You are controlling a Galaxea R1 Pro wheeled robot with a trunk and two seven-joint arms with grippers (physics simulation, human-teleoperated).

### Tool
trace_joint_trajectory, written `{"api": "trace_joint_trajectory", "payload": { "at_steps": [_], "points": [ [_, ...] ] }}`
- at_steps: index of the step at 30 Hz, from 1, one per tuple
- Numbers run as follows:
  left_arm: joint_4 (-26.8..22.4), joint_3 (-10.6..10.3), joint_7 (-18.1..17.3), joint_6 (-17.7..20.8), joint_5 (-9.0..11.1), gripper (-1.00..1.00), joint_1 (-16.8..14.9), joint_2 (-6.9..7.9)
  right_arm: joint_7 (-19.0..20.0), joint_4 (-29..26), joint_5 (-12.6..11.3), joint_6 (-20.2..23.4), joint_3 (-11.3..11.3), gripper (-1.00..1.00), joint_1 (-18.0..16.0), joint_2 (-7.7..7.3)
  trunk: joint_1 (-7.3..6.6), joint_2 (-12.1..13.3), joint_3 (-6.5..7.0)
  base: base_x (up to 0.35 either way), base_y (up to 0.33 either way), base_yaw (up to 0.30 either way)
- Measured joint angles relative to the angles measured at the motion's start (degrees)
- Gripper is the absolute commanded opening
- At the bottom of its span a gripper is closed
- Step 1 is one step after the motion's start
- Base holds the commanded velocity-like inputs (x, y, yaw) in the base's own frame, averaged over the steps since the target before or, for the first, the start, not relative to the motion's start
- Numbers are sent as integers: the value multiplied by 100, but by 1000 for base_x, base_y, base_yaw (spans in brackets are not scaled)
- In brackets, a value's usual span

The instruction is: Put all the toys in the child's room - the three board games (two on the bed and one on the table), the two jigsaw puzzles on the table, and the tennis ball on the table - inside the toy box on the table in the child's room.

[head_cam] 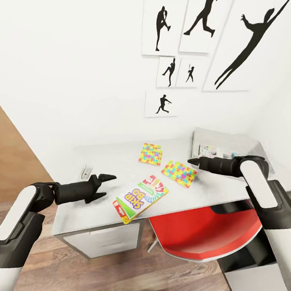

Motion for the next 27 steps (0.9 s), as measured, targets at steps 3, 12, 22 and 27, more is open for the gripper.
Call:
{"api": "trace_joint_trajectory", "payload": {
  "at_steps": [3, 12, 22, 27],
  "points": [
    [-8, -11, 0, -134, -4, 100, 208, -44, 33, 211, -1, 0, 24, 100, -3, 91, 0, 0, 28, 0, 0, 3],
    [-14, -9, 5, -366, -20, 100, 597, -192, 569, 808, 18, 0, 207, 100, -41, 253, 0, 0, 112, 0, 0, 1],
    [17, 26, 8, -441, -113, 100, 685, -202, 1153, 1413, 63, 0, 329, 100, -185, 354, 0, 0, 205, 0, 0, 0],
    [28, 102, 6, -455, -235, 100, 683, -195, 1269, 1569, 75, 0, 350, 100, -258, 392, 0, 0, 251, 0, 0, 3]
  ]
}}
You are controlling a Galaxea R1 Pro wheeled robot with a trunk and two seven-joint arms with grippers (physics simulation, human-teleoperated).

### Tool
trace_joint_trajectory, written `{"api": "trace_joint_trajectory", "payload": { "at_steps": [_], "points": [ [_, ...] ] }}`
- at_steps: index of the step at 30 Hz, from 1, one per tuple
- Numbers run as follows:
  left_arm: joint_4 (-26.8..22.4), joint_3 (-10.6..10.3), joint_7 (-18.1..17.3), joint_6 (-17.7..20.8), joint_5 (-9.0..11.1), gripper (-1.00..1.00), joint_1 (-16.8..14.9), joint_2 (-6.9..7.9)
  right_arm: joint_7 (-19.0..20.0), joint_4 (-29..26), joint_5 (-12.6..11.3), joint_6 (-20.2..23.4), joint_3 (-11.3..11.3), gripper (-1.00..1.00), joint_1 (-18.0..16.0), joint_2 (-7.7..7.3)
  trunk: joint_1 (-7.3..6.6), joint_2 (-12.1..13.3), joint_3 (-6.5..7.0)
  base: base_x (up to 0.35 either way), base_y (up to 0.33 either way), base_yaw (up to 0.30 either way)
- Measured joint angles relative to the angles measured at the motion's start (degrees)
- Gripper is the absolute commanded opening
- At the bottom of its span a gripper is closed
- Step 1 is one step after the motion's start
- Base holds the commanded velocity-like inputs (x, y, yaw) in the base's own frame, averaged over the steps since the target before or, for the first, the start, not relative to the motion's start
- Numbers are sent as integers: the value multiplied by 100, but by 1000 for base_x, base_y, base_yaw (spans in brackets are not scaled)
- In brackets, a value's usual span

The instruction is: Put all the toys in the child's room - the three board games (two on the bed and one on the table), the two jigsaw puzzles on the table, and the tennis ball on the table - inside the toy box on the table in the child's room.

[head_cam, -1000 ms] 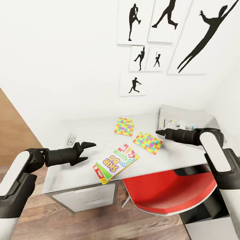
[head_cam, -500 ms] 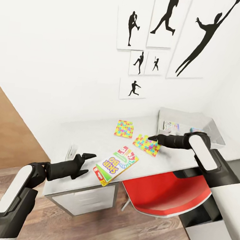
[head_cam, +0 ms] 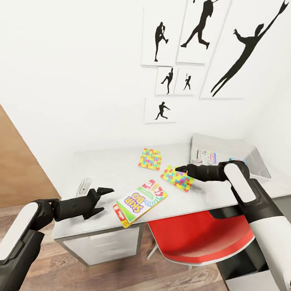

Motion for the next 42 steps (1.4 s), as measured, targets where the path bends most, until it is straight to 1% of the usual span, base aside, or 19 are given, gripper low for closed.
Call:
{"api": "trace_joint_trajectory", "payload": {
  "at_steps": [4, 10, 16, 21, 27, 35, 37, 38, 40, 42],
  "points": [
    [5, 85, -3, -4, -96, 100, -1, 3, 55, 81, 5, 0, 13, 100, -36, 21, 0, 0, 32, 23, 25, 16],
    [8, 138, -5, -6, -162, 100, -2, 5, 85, 217, 10, -1, 34, 100, -54, 35, -1, 0, 59, 122, 122, 10],
    [9, 160, -6, -7, -186, 100, -2, 9, 94, 415, 11, -2, 45, 100, -61, 57, -2, 0, 70, 195, 177, 4],
    [10, 171, -6, -7, -201, 100, -2, 9, 99, 667, 24, -1, 51, 100, -64, 131, -1, 1, 74, 204, 175, 2],
    [11, 176, -6, -8, -207, 100, -2, 8, 101, 791, 70, 0, 54, 100, -63, 176, -1, 0, 77, 108, 91, 1],
    [11, 179, -6, -9, -208, 100, -2, 11, 100, 883, 276, 0, 60, 100, -32, 302, 0, 1, 78, 42, 35, 0],
    [11, 180, -7, -8, -209, 100, -2, 13, 98, 901, 400, -1, 61, 100, -19, 384, 0, 1, 78, 20, 17, 0],
    [11, 181, -7, -9, -208, 100, -2, 13, 98, 902, 406, 0, 61, 100, -20, 385, 0, 1, 78, 16, 13, 0],
    [11, 181, -7, -8, -208, 100, -2, 14, 100, 933, 533, -1, 58, 100, -12, 456, 0, 1, 78, 13, 11, 0],
    [11, 182, -7, -9, -208, 100, -2, 14, 104, 960, 587, -13, 57, 100, -9, 483, 0, 1, 78, 10, 9, 0]
  ]
}}
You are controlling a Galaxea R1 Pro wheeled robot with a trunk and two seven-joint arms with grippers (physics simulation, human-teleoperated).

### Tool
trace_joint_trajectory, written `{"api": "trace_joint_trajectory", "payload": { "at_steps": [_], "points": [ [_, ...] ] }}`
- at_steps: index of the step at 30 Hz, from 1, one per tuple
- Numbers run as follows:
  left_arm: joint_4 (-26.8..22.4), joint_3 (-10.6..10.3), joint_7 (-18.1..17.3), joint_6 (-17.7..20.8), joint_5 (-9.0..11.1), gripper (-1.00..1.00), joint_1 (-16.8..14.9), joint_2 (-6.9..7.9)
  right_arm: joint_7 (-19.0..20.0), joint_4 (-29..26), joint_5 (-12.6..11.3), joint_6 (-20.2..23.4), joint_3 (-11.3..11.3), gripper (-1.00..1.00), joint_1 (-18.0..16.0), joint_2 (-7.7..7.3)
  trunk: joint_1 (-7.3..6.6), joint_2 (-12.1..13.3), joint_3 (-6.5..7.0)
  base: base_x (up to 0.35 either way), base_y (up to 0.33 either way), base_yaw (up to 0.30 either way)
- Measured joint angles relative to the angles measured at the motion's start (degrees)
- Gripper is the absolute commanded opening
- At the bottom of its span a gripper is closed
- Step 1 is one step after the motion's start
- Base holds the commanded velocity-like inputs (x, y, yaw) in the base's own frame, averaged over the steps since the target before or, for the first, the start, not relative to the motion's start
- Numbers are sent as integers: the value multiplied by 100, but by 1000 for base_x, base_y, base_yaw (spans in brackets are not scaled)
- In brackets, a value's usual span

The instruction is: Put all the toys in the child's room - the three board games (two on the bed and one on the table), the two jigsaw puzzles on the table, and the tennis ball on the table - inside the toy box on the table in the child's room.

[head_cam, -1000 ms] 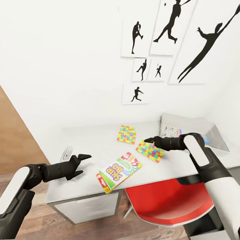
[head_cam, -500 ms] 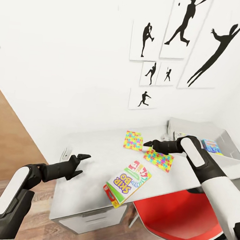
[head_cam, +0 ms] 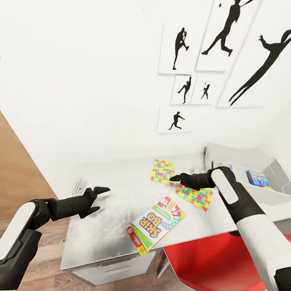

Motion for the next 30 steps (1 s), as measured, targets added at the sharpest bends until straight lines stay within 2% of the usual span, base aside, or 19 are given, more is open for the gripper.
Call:
{"api": "trace_joint_trajectory", "payload": {
  "at_steps": [12, 30],
  "points": [
    [3, 1, 0, 0, -2, 100, 0, 1, 16, 203, 178, -75, -19, 100, 2, 88, 0, 0, -48, 4, 4, 0],
    [8, 1, 0, 0, -9, 100, -3, 1, 30, 382, 190, -59, -64, 100, -9, 105, 0, 0, -203, 0, 0, 0]
  ]
}}
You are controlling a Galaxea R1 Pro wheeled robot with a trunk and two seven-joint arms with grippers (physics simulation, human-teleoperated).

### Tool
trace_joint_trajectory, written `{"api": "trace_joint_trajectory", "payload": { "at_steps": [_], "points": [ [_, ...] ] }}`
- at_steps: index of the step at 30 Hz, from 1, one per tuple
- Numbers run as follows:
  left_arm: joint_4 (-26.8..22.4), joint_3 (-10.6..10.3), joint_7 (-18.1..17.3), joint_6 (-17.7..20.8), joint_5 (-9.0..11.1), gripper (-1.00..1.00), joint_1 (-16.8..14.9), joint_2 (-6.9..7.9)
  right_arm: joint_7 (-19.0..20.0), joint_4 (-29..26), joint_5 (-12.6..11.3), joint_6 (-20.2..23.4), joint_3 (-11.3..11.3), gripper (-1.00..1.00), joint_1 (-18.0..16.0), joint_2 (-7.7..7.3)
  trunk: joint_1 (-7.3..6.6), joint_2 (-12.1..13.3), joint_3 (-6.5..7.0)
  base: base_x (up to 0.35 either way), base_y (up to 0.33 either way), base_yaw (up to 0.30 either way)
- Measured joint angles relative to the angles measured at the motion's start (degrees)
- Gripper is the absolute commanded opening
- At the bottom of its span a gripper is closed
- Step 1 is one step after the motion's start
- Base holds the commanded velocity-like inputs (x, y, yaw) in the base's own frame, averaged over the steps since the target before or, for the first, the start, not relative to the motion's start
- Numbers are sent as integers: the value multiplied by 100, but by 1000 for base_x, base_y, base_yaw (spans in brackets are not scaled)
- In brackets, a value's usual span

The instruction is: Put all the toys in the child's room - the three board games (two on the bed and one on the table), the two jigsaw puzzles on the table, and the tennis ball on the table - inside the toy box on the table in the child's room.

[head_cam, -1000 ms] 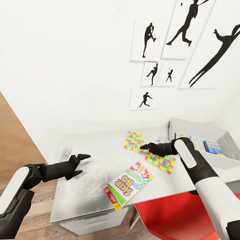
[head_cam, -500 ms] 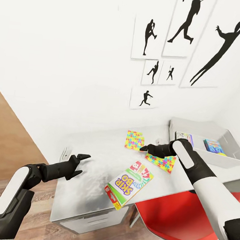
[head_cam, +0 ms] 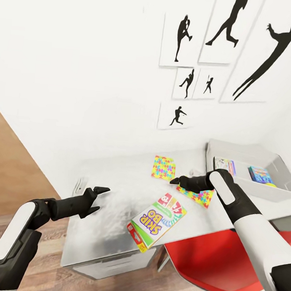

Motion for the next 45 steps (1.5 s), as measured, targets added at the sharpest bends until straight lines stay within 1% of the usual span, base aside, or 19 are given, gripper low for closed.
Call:
{"api": "trace_joint_trajectory", "payload": {
  "at_steps": [15, 45],
  "points": [
    [1, 0, 0, 0, -1, 100, -5, 0, 26, 279, -41, 9, -28, 100, -41, -2, 0, 0, -138, 0, 0, 0],
    [-2, -8, -3, 0, 2, 100, -26, -10, 33, 338, -50, -15, -31, 100, -45, 2, 0, -1, -417, 0, 0, 0]
  ]
}}
